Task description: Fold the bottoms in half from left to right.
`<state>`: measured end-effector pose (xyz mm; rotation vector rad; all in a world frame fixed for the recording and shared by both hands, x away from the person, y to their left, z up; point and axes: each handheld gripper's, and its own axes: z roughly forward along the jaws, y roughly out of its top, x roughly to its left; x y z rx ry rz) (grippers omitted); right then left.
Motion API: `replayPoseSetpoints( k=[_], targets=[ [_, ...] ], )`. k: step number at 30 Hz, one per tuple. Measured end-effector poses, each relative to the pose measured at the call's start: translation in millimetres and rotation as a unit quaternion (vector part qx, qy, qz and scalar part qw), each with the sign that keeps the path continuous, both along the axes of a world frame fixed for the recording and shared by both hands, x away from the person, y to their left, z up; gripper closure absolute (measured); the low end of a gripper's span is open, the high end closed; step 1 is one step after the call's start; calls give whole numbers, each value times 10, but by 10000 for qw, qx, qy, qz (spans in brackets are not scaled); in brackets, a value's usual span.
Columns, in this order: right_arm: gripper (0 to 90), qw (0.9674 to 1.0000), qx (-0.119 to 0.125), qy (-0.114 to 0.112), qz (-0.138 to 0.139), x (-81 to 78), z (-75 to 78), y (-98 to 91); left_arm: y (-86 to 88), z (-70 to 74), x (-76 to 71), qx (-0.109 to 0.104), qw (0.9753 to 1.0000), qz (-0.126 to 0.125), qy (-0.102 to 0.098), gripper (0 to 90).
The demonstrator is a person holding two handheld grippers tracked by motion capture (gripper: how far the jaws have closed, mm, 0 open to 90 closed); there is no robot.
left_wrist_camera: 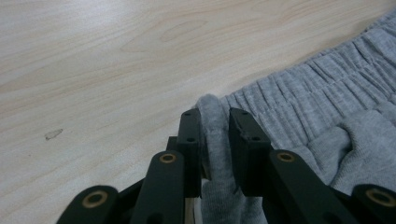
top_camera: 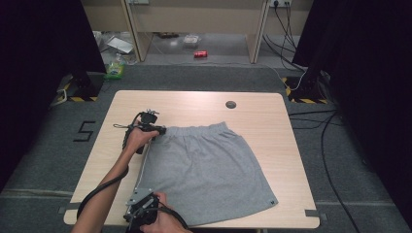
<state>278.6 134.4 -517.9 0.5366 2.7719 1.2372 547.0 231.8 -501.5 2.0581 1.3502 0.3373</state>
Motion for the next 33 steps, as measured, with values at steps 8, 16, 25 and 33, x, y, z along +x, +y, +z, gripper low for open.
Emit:
replayPoseSetpoints(
  k=[8,16,25,33],
  targets=[
    [758,9984,-185,-478,246,-24,5,-27,3,1,4,-8,10000,-6,14,744],
    [818,9997,170,-124,119,76,54,-158,43,7,38,-256,9995,40,185,760],
    [819,9969,734,-197,-196,184,383,-582,-60,306,31,-363,9992,-121,120,822],
    [819,9927,1032,-362,-509,181,627,-1016,-424,780,-6,-58,9992,-376,-125,823]
  ],
)
